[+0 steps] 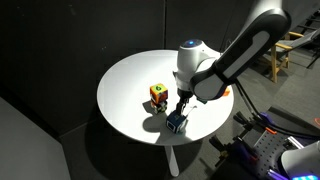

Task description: Put the light blue plushy cube on the orange plushy cube

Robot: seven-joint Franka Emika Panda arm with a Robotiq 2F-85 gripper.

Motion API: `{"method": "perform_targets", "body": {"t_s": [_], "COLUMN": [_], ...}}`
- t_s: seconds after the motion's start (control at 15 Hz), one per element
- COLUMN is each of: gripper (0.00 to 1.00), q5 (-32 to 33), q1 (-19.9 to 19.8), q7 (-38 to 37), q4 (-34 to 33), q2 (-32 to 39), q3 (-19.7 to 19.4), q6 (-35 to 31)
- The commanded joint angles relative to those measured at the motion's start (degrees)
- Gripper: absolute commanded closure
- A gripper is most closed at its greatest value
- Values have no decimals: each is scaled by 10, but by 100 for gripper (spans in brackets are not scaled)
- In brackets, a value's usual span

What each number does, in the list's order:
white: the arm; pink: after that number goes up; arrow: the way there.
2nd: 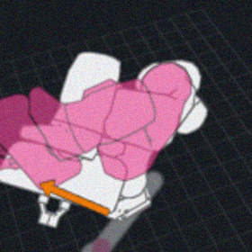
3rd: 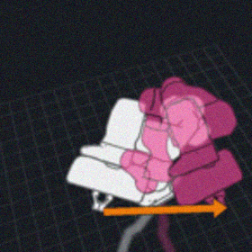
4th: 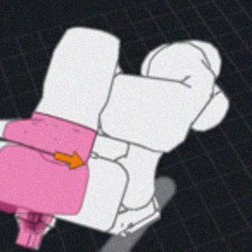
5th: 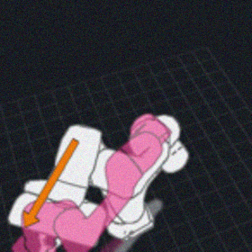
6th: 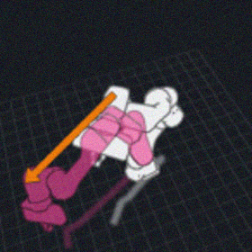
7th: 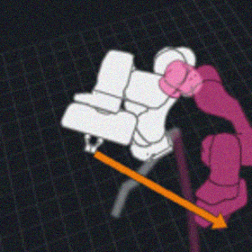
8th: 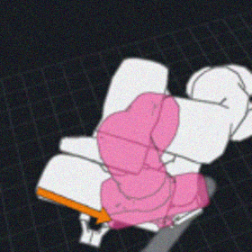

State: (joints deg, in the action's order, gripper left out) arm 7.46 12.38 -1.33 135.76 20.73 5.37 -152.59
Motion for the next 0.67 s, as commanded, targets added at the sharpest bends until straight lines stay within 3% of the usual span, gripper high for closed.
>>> {"method": "perform_targets", "body": {"t_s": [0.0, 0.6], "gripper": [0, 0], "q5": [23, 10], "q1": [26, 48], "q7": [-44, -83], "q4": [-22, -33], "q2": [22, 60], "q3": [-8, -15], "q6": [-3, -49]}}
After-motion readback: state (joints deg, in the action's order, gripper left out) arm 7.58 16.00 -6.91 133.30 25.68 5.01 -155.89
